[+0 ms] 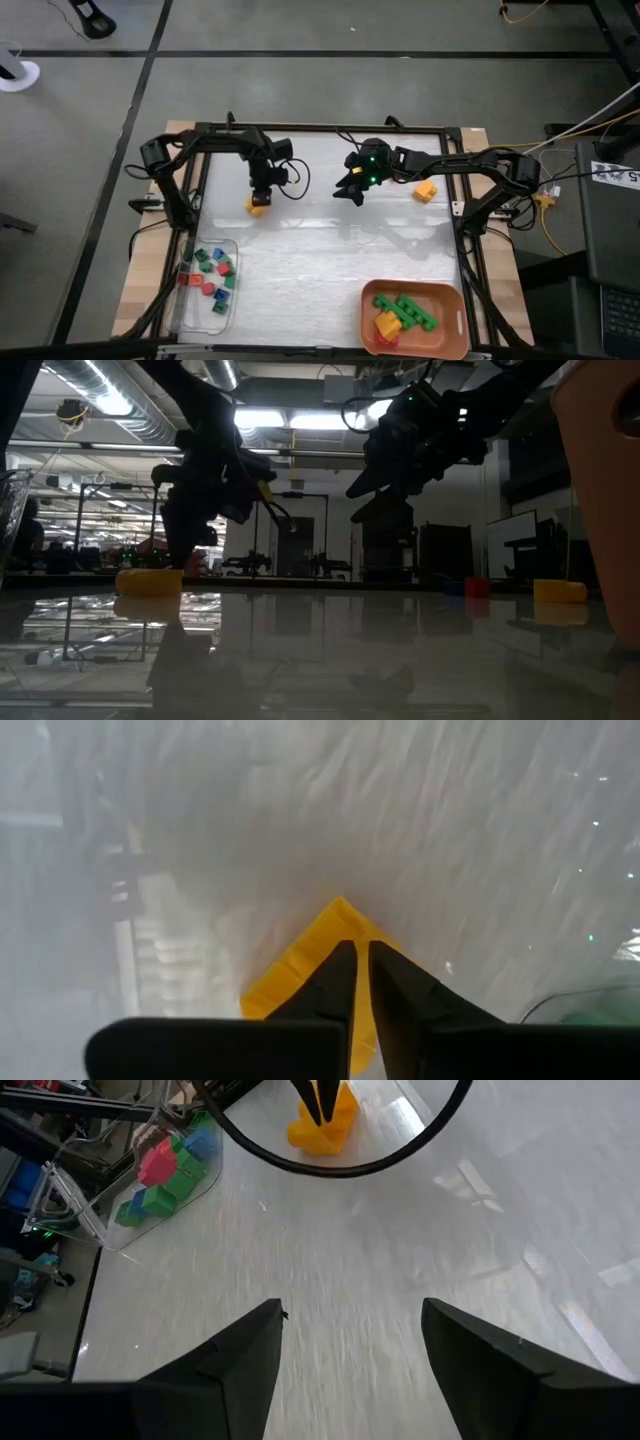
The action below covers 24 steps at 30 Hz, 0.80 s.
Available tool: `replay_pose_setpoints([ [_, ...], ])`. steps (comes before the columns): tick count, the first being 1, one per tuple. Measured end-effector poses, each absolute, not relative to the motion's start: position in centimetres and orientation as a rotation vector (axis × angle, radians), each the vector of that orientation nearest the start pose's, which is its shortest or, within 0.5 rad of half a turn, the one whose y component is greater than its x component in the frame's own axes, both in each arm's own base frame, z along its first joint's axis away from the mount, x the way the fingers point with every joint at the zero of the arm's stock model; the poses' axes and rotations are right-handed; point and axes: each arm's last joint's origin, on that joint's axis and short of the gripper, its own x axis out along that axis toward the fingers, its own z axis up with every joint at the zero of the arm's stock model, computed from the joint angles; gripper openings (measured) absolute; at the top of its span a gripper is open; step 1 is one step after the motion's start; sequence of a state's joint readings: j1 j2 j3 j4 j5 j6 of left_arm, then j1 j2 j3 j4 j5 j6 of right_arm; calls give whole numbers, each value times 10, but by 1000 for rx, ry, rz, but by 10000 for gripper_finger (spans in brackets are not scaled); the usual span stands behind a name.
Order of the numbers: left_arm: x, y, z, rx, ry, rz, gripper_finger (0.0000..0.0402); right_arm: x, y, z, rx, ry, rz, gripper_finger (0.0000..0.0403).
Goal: Sort blocks by size
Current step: Put the big yellow game piece into the orange bin
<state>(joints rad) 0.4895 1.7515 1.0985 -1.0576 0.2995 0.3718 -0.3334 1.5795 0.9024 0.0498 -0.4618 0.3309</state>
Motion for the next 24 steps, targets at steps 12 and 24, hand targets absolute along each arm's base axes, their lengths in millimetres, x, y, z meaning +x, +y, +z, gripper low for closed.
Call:
replay_pose_setpoints([
  [12,257,123,168,-379,1613,4,106,311,-94,203,576,630,21,238],
  [24,260,120,185,-417,1670,20,143,311,-94,203,577,633,20,238],
])
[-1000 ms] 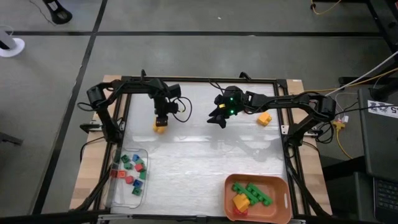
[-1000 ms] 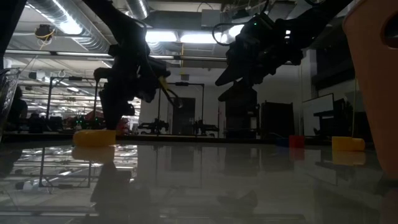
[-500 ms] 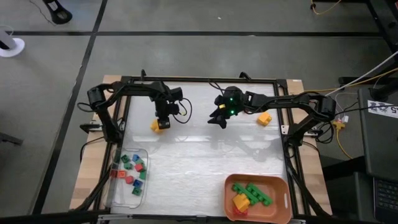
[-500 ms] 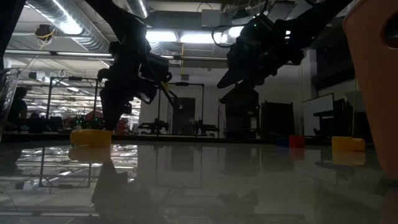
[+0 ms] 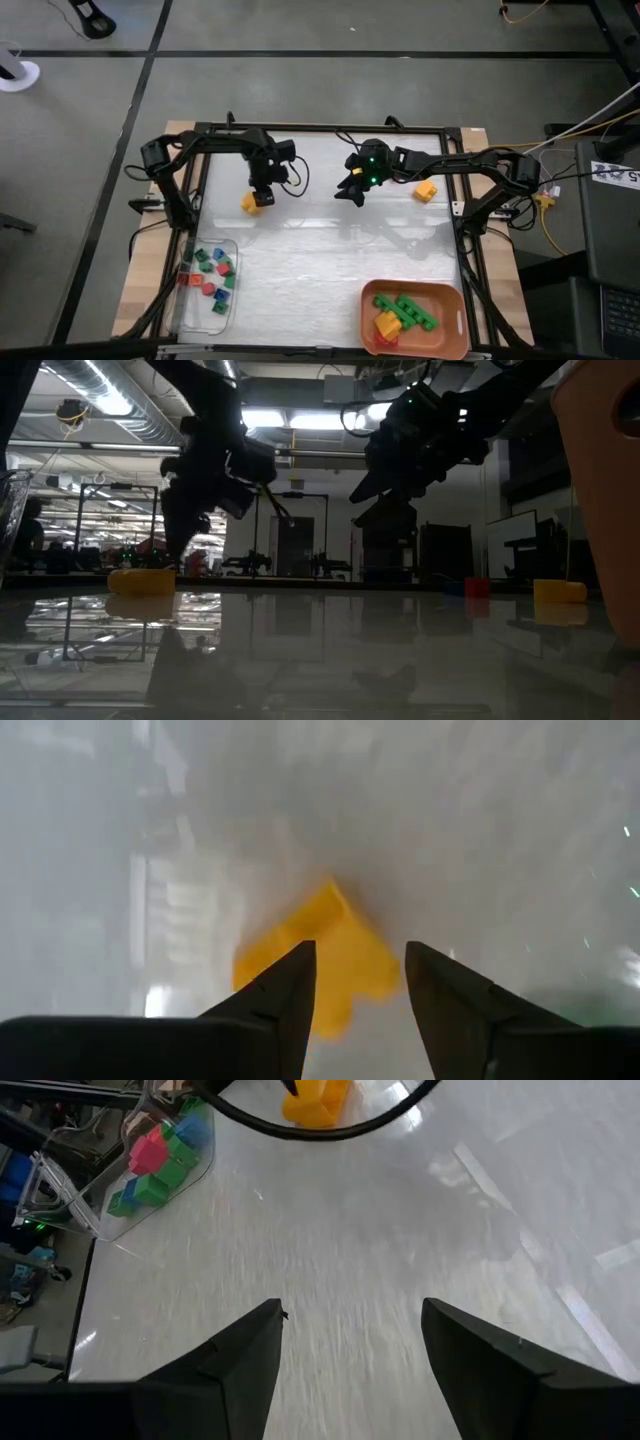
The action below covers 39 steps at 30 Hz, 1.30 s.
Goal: Sort blocks by size
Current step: Put the big yellow game piece into the orange bin
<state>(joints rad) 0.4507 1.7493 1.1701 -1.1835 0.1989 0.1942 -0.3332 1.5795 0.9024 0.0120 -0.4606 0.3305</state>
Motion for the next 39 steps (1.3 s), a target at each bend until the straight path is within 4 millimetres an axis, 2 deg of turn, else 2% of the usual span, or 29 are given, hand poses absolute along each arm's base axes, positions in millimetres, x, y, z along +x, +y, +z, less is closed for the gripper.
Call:
replay_pose_setpoints([
  [6,247,115,198,-547,1835,67,139,311,-94,203,574,633,11,238],
  [14,238,106,184,-593,1910,104,141,310,-94,201,573,650,-14,238],
  [18,236,100,179,-664,1941,206,141,310,-94,201,572,650,-13,238],
  [29,253,92,171,-753,1793,412,141,310,-95,201,552,648,-6,238],
  [39,259,78,171,-743,1790,512,141,310,-95,201,551,648,-6,238],
])
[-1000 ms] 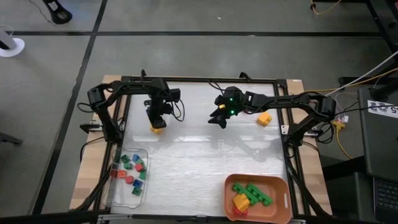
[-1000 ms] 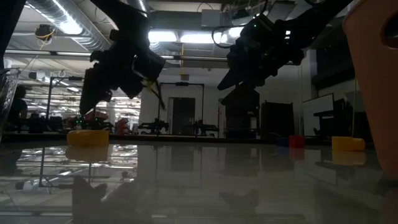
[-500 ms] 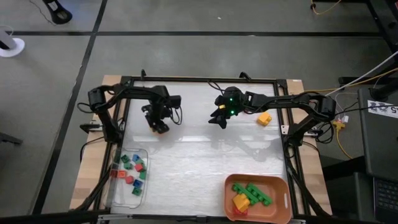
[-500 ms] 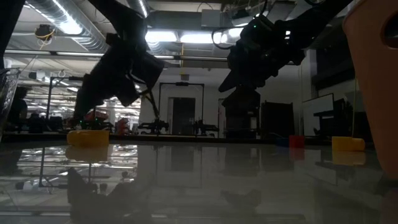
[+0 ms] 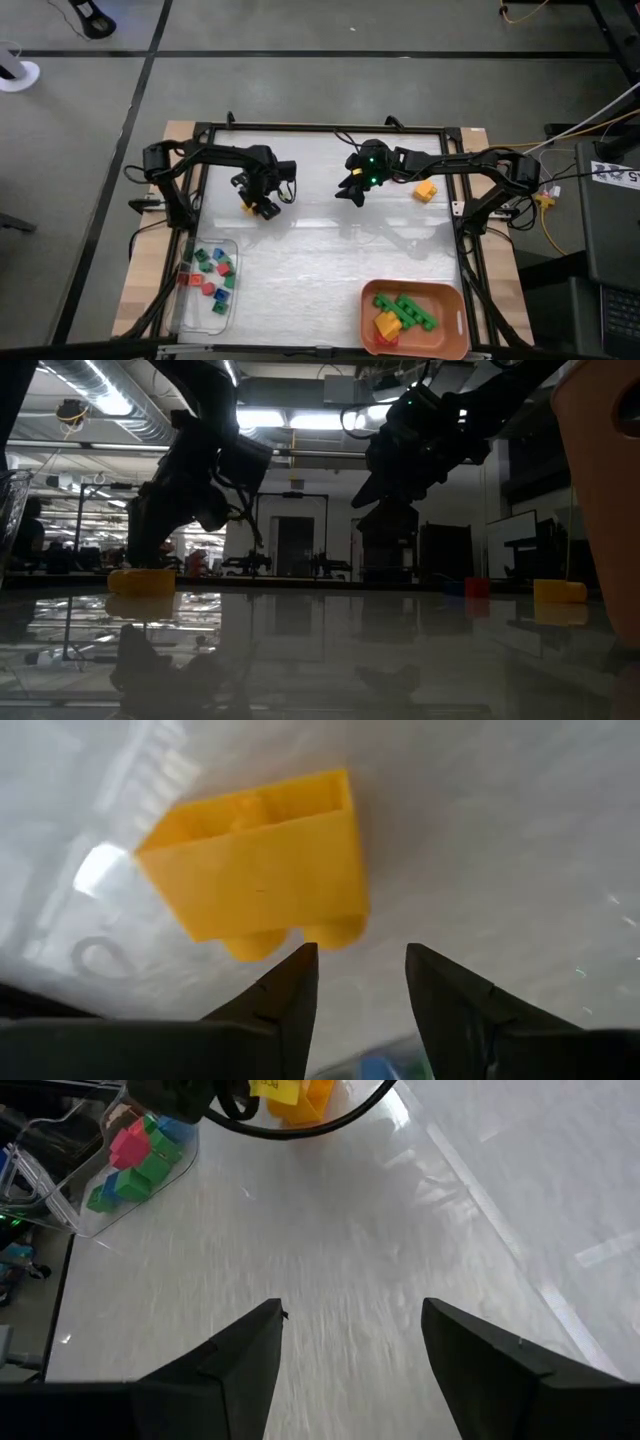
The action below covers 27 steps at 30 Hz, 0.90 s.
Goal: Sort blocks by size
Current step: Put the big yellow game piece into the orange bin
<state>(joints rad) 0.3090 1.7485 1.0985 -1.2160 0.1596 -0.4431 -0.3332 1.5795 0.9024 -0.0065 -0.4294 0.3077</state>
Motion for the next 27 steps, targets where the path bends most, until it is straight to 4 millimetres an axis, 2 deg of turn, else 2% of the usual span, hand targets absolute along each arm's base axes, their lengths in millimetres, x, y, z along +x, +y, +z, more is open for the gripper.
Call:
replay_pose_setpoints([
  [5,260,73,170,-701,1785,599,141,310,-94,201,550,648,-5,238],
  [13,262,73,169,-723,1752,631,141,310,-94,201,551,654,-6,238],
  [22,246,68,148,-745,1808,682,141,309,-94,200,555,666,-7,238],
  [27,242,67,138,-747,1781,682,141,309,-94,200,555,665,-7,238],
])
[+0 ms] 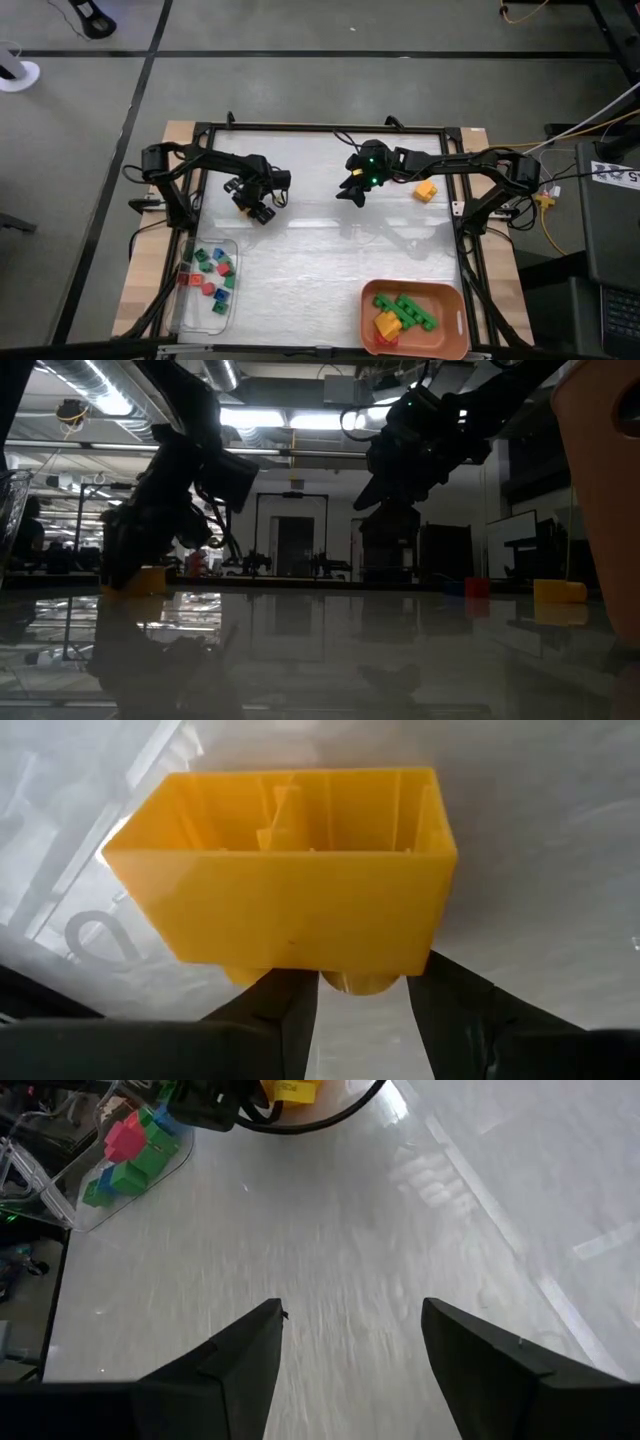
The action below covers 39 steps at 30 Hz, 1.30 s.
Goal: Sort blocks by size
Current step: Put the big yellow game piece into the orange bin
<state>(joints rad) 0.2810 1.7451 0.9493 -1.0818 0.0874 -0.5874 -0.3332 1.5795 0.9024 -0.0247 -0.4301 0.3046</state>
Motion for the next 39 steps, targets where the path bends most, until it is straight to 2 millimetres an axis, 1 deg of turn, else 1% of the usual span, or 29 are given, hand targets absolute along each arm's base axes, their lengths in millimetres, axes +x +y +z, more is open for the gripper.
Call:
replay_pose_setpoints([
  [12,243,71,137,-567,1741,772,141,309,-94,200,553,659,-6,238],
  [15,244,72,137,-513,1741,752,140,309,-94,200,553,659,-6,238],
  [17,244,72,137,-496,1734,754,131,309,-94,200,553,659,-6,238],
  [22,245,73,137,-480,1732,738,91,309,-94,200,553,659,-6,238],
  [29,245,72,139,-461,1725,708,89,309,-93,202,571,657,54,238],
  [33,247,71,145,-464,1665,683,99,305,-91,211,555,629,61,238],
  [39,256,71,158,-476,1495,606,93,292,-87,244,477,529,86,238],
])
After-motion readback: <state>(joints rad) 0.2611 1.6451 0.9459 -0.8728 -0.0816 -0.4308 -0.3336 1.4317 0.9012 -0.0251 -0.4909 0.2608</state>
